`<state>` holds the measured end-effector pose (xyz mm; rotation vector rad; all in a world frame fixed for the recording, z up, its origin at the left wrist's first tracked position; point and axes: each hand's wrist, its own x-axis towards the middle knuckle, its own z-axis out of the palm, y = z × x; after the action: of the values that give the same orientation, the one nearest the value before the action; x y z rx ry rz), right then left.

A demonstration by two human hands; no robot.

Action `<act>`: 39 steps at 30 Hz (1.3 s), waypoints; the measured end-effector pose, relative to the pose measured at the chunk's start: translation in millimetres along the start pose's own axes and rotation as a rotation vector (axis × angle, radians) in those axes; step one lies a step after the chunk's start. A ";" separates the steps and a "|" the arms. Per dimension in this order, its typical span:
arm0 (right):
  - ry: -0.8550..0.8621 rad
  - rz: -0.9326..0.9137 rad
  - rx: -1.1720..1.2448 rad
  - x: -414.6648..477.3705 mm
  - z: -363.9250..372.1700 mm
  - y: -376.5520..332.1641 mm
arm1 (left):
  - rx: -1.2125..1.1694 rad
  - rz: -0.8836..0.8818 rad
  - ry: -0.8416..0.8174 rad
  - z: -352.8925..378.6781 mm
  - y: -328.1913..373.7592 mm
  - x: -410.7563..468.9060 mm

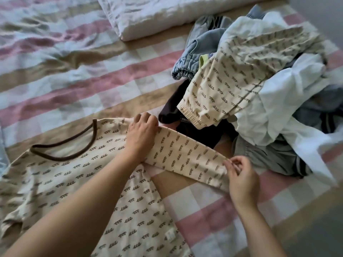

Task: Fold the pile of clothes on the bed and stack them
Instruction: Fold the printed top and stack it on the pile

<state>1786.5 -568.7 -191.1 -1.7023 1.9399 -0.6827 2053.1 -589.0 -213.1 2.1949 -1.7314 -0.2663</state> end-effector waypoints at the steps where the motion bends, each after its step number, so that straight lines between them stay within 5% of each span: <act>1: 0.010 0.018 -0.027 12.0 3.0 2.1 | 0.008 -0.027 0.003 4.4 1.1 2.3; 5: 0.001 0.040 -0.198 32.6 16.2 9.7 | 0.020 -0.135 0.004 18.9 -0.1 1.1; 12: 0.224 -0.272 -0.240 -8.6 20.3 -19.8 | -0.184 -0.137 0.027 -5.4 6.8 -29.3; 17: -0.143 -0.468 -0.127 -70.3 43.7 -78.0 | -0.250 -0.169 0.103 -55.5 -23.8 -108.5; 23: -0.559 -0.554 -0.175 -125.4 93.1 -134.5 | -0.262 -0.418 0.214 -111.3 -105.1 -210.2; 31: -0.821 -0.811 -0.152 -198.0 152.5 -198.8 | -0.277 -0.871 0.302 -124.8 -166.6 -343.0; 35: -0.880 -1.000 -0.134 -230.8 178.6 -233.1 | -0.283 -1.075 0.169 -115.7 -177.4 -379.7; 39: -0.883 -1.099 -0.122 -241.1 210.6 -266.1 | -0.322 -1.094 0.057 -111.2 -178.6 -391.6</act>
<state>2152.6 -371.1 -176.7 -2.4947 0.3795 -0.0422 2158.2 -157.3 -198.5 2.5950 -0.2584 -0.6526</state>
